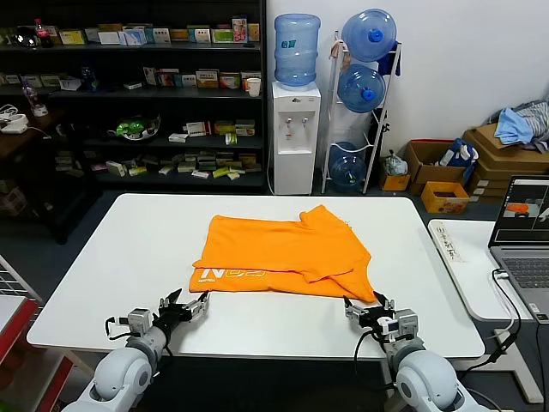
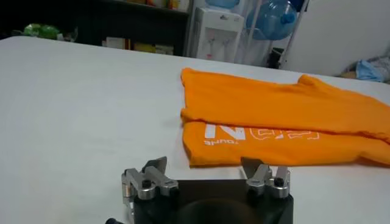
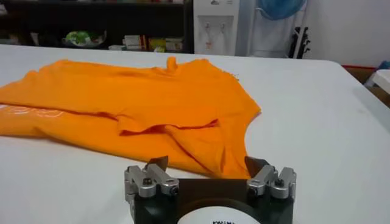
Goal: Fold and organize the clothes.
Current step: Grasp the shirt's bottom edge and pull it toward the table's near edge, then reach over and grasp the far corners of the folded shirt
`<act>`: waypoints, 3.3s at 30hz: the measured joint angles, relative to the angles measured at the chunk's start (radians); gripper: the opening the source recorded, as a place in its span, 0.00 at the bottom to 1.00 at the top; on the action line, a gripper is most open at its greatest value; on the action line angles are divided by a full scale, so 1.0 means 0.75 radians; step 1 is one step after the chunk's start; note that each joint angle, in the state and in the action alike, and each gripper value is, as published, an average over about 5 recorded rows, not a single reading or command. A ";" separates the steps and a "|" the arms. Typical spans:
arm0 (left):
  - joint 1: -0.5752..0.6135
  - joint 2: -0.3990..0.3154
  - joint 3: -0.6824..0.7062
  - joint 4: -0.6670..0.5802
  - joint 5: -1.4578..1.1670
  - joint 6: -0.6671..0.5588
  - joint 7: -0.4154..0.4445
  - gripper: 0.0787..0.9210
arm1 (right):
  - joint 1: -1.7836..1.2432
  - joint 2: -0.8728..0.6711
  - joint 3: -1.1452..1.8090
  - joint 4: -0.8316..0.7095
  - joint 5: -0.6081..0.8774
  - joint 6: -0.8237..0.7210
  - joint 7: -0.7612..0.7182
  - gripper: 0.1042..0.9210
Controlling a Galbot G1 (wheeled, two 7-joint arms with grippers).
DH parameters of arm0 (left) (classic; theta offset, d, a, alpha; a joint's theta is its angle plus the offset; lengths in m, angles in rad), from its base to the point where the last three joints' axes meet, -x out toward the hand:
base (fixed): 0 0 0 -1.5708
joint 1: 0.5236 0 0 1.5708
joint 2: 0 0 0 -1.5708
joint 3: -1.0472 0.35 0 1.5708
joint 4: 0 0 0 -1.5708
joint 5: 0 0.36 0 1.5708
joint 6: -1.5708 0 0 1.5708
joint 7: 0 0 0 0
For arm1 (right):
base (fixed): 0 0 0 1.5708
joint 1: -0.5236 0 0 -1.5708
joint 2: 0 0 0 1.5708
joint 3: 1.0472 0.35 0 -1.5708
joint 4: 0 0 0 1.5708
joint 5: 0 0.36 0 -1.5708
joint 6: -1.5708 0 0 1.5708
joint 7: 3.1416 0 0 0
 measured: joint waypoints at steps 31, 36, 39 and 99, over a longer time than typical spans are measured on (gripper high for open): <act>-0.044 -0.017 0.013 0.061 0.006 -0.024 -0.005 0.24 | -0.012 -0.012 0.011 -0.004 0.021 0.000 0.036 0.05; -0.029 -0.001 0.005 0.043 -0.006 -0.019 -0.011 0.07 | -0.030 -0.032 0.025 0.025 0.063 -0.008 0.054 0.02; -0.015 0.019 -0.005 0.020 -0.022 -0.011 -0.019 0.03 | -0.048 -0.053 0.038 0.057 0.103 -0.017 0.067 0.02; -0.248 0.274 0.064 -0.047 -0.295 0.063 -0.078 0.88 | 0.596 0.028 -0.169 -0.197 0.281 -0.069 0.191 0.88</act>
